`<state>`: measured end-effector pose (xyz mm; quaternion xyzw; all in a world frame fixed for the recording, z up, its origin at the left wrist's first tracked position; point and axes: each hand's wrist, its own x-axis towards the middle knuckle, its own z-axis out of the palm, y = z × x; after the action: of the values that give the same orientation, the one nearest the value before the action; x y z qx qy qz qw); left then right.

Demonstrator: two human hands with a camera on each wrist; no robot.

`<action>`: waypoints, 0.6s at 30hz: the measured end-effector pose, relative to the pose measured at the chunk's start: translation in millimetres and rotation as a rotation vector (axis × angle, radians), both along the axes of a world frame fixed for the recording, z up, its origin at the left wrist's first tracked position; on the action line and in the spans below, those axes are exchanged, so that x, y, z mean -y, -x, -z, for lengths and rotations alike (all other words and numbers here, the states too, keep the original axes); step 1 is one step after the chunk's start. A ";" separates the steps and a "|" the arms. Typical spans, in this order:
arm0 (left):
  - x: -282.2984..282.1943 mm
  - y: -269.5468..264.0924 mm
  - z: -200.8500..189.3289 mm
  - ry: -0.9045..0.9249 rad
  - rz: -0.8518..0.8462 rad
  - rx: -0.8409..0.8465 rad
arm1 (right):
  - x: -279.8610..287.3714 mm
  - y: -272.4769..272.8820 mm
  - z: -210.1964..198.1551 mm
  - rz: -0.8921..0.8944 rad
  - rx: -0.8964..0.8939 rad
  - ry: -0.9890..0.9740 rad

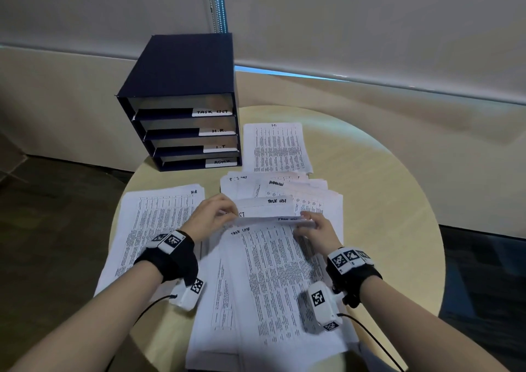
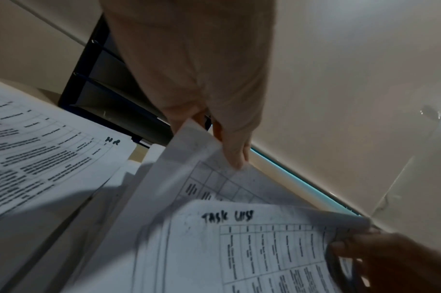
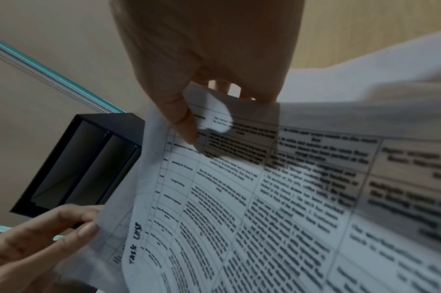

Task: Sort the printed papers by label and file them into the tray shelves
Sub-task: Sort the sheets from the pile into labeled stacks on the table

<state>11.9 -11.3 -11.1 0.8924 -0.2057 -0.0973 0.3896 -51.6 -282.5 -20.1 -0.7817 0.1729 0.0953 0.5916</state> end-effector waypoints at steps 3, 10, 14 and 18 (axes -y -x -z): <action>2.5 -1.2 -4.8 -0.014 0.025 -0.111 | -2.2 0.0 0.2 0.002 0.008 -0.063; 9.2 -22.5 6.7 -0.212 -0.166 -0.167 | 5.8 2.3 5.5 -0.130 0.058 -0.054; 7.0 -27.0 6.4 -0.352 -0.100 -0.161 | 7.7 6.6 9.5 -0.131 0.062 -0.100; 5.3 -26.0 4.8 -0.511 0.005 -0.097 | 6.2 5.2 14.0 -0.084 0.060 -0.028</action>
<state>37.9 -16.6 -15.8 0.9556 -0.1578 -0.1898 0.1608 -56.8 -288.7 -34.1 -0.7824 0.1207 0.0989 0.6029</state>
